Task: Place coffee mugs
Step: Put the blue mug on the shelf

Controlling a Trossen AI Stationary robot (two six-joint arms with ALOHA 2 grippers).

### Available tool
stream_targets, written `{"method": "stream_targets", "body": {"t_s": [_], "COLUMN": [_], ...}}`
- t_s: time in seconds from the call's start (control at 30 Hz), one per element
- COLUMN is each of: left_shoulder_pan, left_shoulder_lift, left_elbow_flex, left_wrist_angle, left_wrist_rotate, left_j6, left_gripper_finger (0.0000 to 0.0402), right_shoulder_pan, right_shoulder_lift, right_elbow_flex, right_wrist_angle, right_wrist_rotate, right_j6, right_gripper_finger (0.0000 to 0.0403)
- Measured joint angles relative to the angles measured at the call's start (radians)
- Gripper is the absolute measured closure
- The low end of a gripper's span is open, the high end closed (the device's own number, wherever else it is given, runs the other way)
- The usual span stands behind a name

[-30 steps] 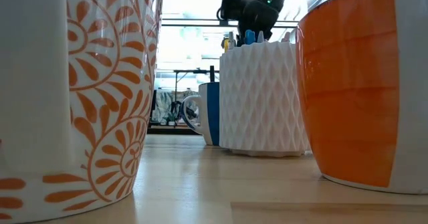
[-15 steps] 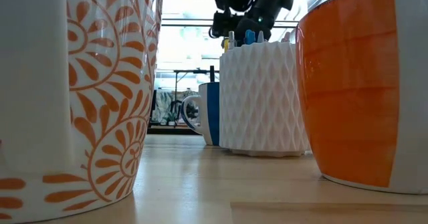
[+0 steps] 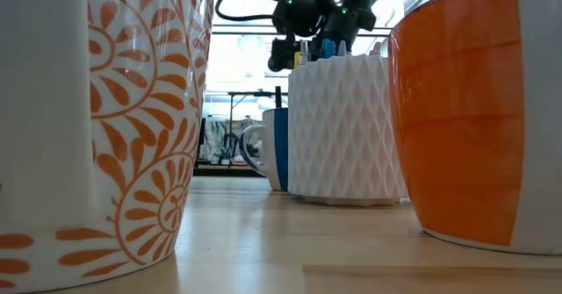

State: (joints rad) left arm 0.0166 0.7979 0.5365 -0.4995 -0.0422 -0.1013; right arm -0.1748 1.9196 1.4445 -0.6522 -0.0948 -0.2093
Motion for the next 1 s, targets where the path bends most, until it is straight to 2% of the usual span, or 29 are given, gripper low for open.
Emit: {"method": "stream_targets", "body": {"t_s": [0.1,0.33,0.7,0.8,0.93,1.0], "left_shoulder_pan": [0.0,0.0,0.001,0.001,0.001,0.001], "left_shoulder_lift": [0.0,0.0,0.0,0.0,0.0,0.0], "left_elbow_flex": [0.0,0.0,0.0,0.0,0.0,0.0], "left_wrist_angle": [0.0,0.0,-0.002,-0.002,-0.002,-0.003], "left_wrist_rotate": [0.0,0.0,0.0,0.0,0.0,0.0], "left_j6": [-0.002,-0.019,-0.026,-0.027,-0.027,-0.027], "left_gripper_finger": [0.0337,0.0337,0.0337,0.0337,0.0337,0.0337], "right_shoulder_pan": [0.009,0.004,0.02,0.02,0.02,0.021], "right_shoulder_lift": [0.008,0.019,0.02,0.02,0.018,0.018], "right_elbow_flex": [-0.001,-0.006,-0.006,-0.006,-0.006,-0.006], "right_wrist_angle": [0.027,0.037,0.034,0.032,0.031,0.029], "right_wrist_rotate": [0.054,-0.044,-0.037,-0.035,-0.033,-0.03], "right_j6": [-0.008,0.013,0.035,0.052,0.051,0.052], "right_gripper_finger": [0.0311,0.0311,0.0315,0.0335,0.0388,0.0395]}}
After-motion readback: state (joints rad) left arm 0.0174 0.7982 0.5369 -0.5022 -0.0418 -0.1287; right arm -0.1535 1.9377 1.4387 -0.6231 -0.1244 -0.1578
